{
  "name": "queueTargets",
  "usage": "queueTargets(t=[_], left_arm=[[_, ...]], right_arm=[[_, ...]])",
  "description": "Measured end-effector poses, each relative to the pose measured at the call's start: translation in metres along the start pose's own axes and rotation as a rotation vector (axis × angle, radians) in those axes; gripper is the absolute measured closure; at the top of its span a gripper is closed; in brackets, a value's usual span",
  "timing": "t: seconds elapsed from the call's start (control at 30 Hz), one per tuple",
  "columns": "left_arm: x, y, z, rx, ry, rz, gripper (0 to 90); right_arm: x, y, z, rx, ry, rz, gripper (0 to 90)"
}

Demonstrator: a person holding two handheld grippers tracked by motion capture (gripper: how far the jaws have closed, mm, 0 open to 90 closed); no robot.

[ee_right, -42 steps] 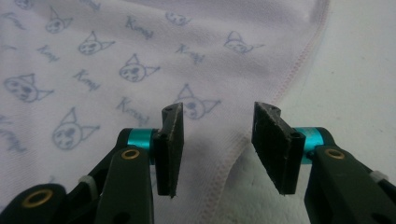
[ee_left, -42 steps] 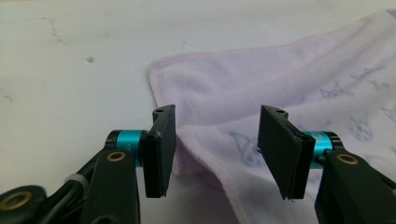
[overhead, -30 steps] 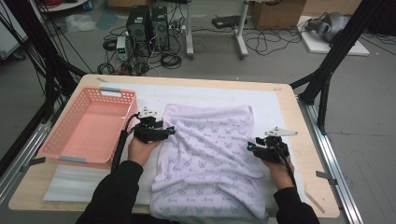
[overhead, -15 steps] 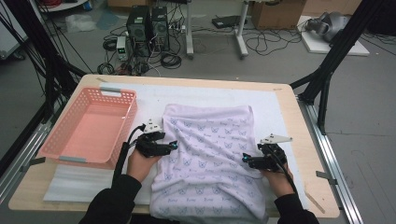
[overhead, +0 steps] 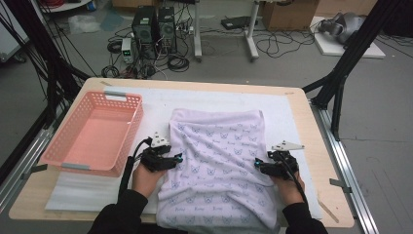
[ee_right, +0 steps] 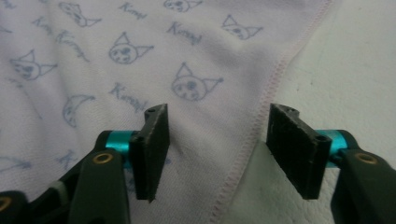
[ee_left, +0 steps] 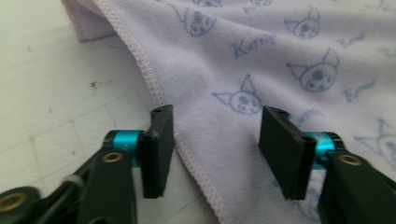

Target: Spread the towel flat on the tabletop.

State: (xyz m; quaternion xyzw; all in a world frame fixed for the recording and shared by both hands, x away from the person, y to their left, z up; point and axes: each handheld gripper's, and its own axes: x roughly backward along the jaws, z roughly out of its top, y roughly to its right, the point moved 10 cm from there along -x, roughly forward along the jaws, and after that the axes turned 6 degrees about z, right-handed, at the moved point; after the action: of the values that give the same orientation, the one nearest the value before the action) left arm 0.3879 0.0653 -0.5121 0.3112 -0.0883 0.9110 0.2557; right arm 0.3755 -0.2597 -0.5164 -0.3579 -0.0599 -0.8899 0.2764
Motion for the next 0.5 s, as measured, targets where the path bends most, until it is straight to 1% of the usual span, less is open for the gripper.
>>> queueTargets(t=[0.03,0.07,0.13,0.17,0.2,0.23,0.27,0.3,0.33,0.37,0.4,0.43,0.5], left_arm=[[0.000,-0.001,0.000,-0.010,0.003,0.013,50.9],[0.000,-0.003,0.000,-0.003,0.006,0.019,54.9],[0.001,-0.006,0.000,-0.003,0.008,0.021,65.3],[0.002,-0.006,-0.001,0.002,0.008,-0.007,73.1],[0.002,-0.005,-0.001,0.001,0.006,-0.013,80.9],[0.002,-0.005,-0.001,-0.007,0.002,-0.014,81.5],[0.002,-0.005,-0.001,-0.007,0.006,-0.009,82.2],[0.002,-0.004,-0.001,-0.013,0.005,-0.010,83.1],[0.002,-0.004,-0.001,-0.009,0.007,-0.011,83.7],[0.002,-0.005,0.000,0.002,0.007,-0.015,83.9],[0.002,-0.006,0.000,0.011,0.005,-0.018,84.3],[0.001,-0.007,0.001,0.033,0.010,-0.022,84.5],[0.000,-0.011,0.001,0.057,0.009,-0.012,84.6]], right_arm=[[0.000,0.000,0.000,0.005,0.002,0.001,42.8],[0.000,-0.001,0.001,0.007,0.004,0.006,45.4],[-0.001,-0.003,0.001,0.009,0.003,0.013,50.0],[-0.001,-0.003,0.002,0.015,0.005,0.013,53.0],[-0.001,-0.004,0.002,0.016,0.007,0.029,57.8],[-0.001,-0.005,0.003,0.016,0.006,0.032,60.4],[-0.002,-0.006,0.003,0.014,0.010,0.039,66.0],[-0.002,-0.008,0.004,0.017,0.009,0.055,73.5],[-0.003,-0.010,0.004,0.026,0.009,0.073,80.0],[-0.004,-0.012,0.005,0.029,0.008,0.083,82.3],[-0.004,-0.013,0.005,0.035,0.003,0.082,83.5],[-0.005,-0.013,0.005,0.044,0.004,0.084,84.0],[-0.006,-0.011,0.007,0.054,0.011,0.067,84.5]])
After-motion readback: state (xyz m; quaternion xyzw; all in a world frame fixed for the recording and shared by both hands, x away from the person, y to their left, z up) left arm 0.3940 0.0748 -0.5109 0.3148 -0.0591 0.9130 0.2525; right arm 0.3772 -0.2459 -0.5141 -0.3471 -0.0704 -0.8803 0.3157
